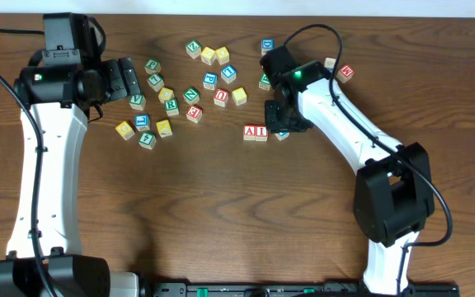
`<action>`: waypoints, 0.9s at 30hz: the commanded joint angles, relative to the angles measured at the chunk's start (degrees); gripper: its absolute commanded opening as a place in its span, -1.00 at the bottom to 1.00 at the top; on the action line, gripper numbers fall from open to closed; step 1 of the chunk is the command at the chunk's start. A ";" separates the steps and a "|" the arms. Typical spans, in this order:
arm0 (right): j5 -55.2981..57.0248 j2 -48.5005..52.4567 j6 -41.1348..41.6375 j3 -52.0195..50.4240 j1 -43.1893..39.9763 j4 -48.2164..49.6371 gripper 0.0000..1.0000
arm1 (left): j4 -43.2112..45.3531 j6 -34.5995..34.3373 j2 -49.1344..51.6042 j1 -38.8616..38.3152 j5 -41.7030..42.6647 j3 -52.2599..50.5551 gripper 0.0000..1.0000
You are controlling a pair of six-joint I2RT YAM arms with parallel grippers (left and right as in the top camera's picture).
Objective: Spell out AI2
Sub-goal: 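Lower the '2' block right of the 'I' block and release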
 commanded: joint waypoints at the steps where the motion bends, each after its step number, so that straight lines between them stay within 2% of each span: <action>1: 0.17 0.48 0.26 -0.04 0.02 -0.26 -0.30 | -0.17 -0.35 -0.07 0.09 -0.66 0.94 0.96; 14: 0.07 0.52 0.92 -7.19 -5.66 10.58 -0.45 | -0.15 -0.35 -0.07 0.09 -0.66 0.94 0.97; 27: -0.79 0.52 2.45 -13.31 -6.16 16.81 -0.46 | -0.13 -0.35 -0.07 0.09 -0.66 0.94 0.97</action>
